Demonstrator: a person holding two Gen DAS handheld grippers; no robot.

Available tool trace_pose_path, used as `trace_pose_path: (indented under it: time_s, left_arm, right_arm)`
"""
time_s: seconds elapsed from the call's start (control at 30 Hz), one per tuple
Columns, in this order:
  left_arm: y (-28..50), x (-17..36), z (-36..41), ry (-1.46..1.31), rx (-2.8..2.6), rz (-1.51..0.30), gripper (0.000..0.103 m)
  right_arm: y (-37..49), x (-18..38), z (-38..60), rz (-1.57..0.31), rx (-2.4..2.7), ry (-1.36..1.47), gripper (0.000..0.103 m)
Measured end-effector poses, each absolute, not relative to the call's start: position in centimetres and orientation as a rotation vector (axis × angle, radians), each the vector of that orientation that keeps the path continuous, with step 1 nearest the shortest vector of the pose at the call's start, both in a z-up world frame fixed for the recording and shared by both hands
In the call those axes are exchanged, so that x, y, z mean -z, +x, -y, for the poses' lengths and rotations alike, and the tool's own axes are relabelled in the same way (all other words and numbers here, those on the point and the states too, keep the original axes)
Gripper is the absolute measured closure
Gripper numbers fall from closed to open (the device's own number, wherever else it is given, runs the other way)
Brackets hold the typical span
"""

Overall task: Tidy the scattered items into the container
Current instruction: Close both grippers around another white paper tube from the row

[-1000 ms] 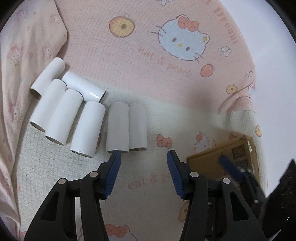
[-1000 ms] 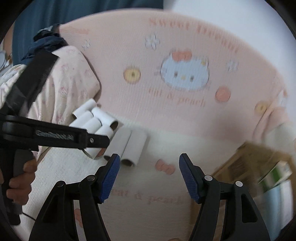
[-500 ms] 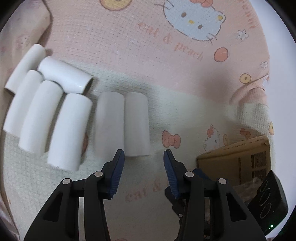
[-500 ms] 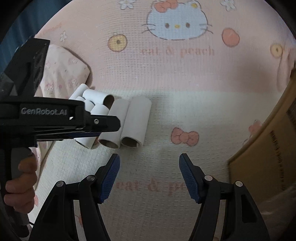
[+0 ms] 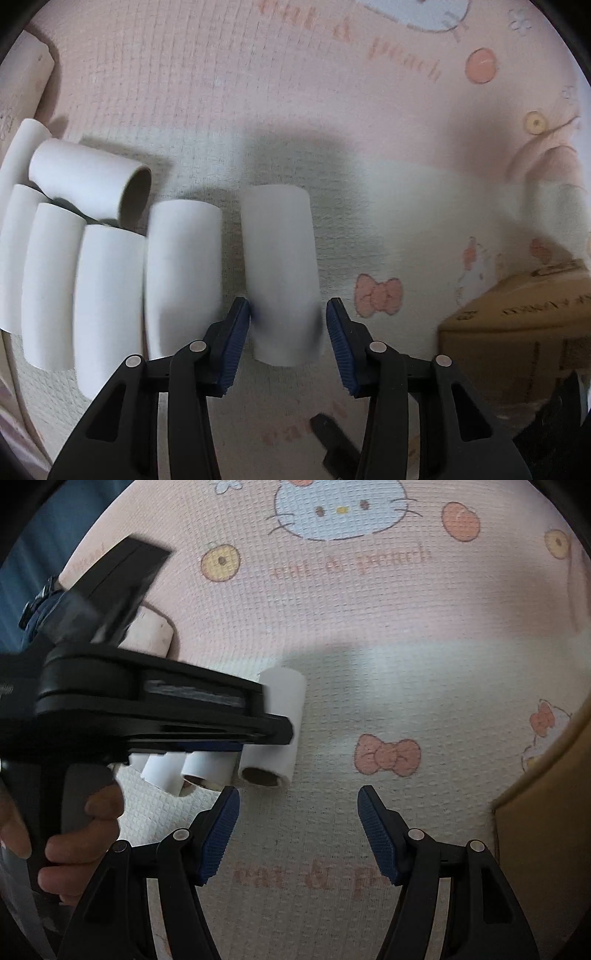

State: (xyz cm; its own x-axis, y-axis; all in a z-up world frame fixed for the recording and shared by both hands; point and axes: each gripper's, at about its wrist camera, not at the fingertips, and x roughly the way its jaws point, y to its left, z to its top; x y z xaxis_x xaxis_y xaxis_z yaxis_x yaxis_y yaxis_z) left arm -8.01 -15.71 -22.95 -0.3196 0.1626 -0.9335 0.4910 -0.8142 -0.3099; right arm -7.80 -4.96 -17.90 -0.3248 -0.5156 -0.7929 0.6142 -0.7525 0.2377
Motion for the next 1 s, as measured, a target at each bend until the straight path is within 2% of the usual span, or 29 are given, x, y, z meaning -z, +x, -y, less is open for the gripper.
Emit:
trace_pose_path:
  time_s: [0.1, 0.23, 0.4, 0.77, 1.0]
  left_arm:
    - [-8.1, 23.3, 15.9, 1.675, 2.194, -0.912, 0.057]
    - [-7.8, 23.4, 16.0, 1.691, 2.192, -0.921, 0.058]
    - [-6.1, 23.7, 16.2, 1.707, 2.163, -1.076, 0.058]
    - [-2.2, 24.5, 14.0, 1.696, 2.162, -1.246, 0.058]
    - [-0.6, 24.6, 13.2, 1.691, 2.201, -1.24, 0.058]
  right_arm:
    - [-7.9, 18.2, 4.9, -0.132, 2.094, 1.228, 0.039]
    - [-7.9, 18.3, 4.2, -0.075, 2.076, 1.248, 0.038]
    - [-7.0, 18.8, 3.1, -0.103, 2.059, 1.26, 0.039]
    - [-4.7, 19.6, 1.7, -0.068, 1.97, 1.33, 0.039]
    - [-3.7, 20.2, 1.8, -0.093, 1.928, 1.361, 0.04]
